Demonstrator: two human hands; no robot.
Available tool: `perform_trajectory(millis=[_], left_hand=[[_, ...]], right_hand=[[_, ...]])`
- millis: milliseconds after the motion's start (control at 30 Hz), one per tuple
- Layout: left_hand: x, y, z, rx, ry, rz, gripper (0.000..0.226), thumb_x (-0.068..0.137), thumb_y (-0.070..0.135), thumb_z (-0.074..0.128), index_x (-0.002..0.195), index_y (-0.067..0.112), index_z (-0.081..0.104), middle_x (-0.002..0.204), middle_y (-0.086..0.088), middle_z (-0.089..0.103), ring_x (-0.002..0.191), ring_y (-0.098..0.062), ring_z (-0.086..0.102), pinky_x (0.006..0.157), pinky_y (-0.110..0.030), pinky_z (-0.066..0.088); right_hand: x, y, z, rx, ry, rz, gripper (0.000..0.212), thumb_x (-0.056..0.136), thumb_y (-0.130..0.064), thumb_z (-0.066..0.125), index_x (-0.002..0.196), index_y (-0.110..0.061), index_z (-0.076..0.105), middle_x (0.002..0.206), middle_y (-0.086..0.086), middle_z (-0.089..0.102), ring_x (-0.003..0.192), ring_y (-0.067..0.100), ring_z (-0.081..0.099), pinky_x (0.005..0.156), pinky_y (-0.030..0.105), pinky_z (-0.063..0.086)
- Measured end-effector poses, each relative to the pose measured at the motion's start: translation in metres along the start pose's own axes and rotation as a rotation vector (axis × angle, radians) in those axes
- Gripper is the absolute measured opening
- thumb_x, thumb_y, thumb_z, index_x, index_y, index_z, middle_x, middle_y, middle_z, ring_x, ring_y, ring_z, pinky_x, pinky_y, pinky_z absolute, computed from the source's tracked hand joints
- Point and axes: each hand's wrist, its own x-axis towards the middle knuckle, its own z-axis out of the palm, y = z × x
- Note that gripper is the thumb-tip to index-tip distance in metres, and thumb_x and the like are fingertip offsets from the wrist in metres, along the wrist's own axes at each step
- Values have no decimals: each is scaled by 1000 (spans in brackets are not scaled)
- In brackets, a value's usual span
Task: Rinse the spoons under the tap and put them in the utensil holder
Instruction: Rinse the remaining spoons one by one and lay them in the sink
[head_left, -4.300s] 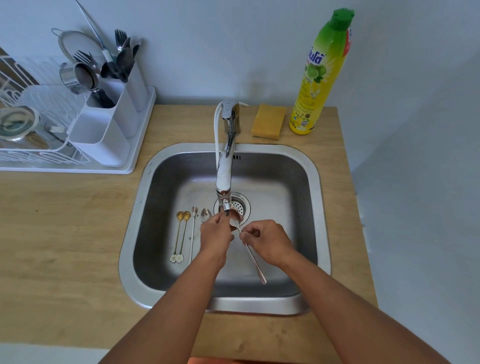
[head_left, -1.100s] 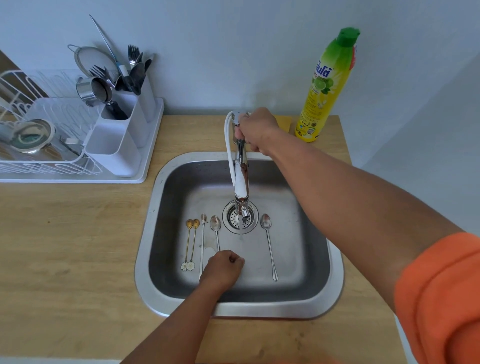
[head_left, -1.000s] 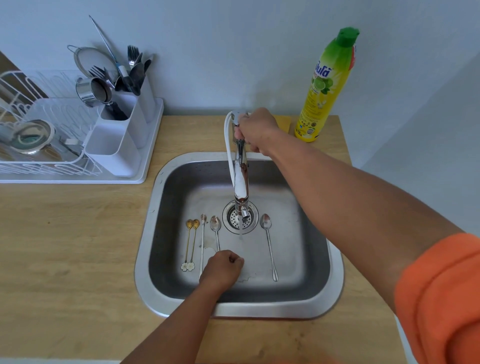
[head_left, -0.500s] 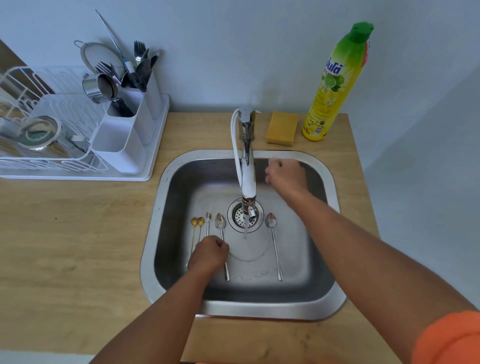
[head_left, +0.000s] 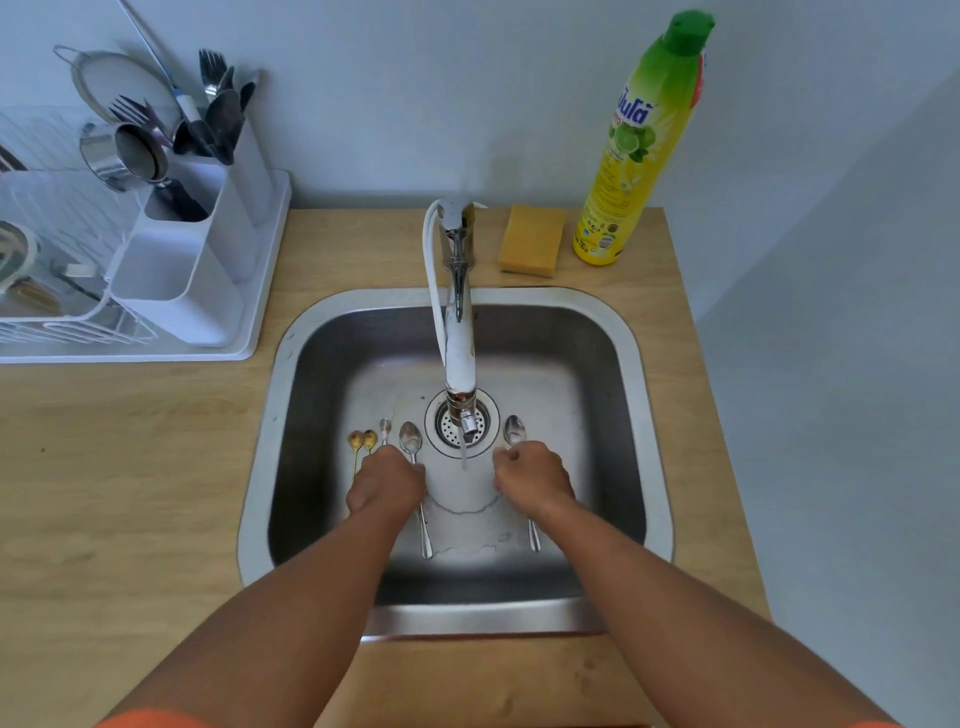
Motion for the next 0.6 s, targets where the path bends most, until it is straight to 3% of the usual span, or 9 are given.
perform_trajectory(millis=[133, 267, 400, 500, 600], left_hand=[[-1, 6, 5, 51, -29, 1, 15, 89, 33, 62, 91, 18, 62, 91, -5, 64, 80, -27, 62, 67, -30, 44], [-3, 12, 10, 12, -130, 13, 21, 89, 40, 63, 87, 19, 58, 84, -3, 64, 74, -21, 64, 60, -28, 44], [-1, 20, 11, -281, -254, -18, 21, 90, 27, 69, 95, 6, 70, 87, -13, 73, 74, -23, 69, 64, -31, 50], [-7, 24, 2, -514, -372, -75, 19, 92, 21, 72, 91, 2, 76, 68, -8, 72, 53, -18, 60, 50, -23, 42], [-14, 27, -6, -589, -446, -67, 16, 93, 22, 72, 87, 8, 77, 61, -2, 68, 58, -17, 55, 51, -25, 41]], right_hand=[[3, 3, 4, -10, -27, 5, 39, 97, -42, 46, 88, -13, 72, 94, 5, 75, 87, 27, 69, 79, 34, 54], [5, 0, 6, 6, -64, -6, 33, 96, -37, 49, 90, -15, 73, 92, 1, 76, 85, 24, 70, 80, 33, 57], [6, 0, 6, 37, -130, -31, 27, 91, -28, 54, 90, -8, 71, 92, 8, 77, 85, 29, 73, 79, 40, 59], [6, 1, 8, 40, -240, -51, 23, 92, -30, 60, 83, -12, 71, 79, 7, 71, 68, 22, 62, 63, 33, 51], [4, 1, 9, 40, -299, -114, 26, 95, -31, 65, 81, -11, 74, 75, -2, 69, 70, 15, 60, 66, 29, 47]])
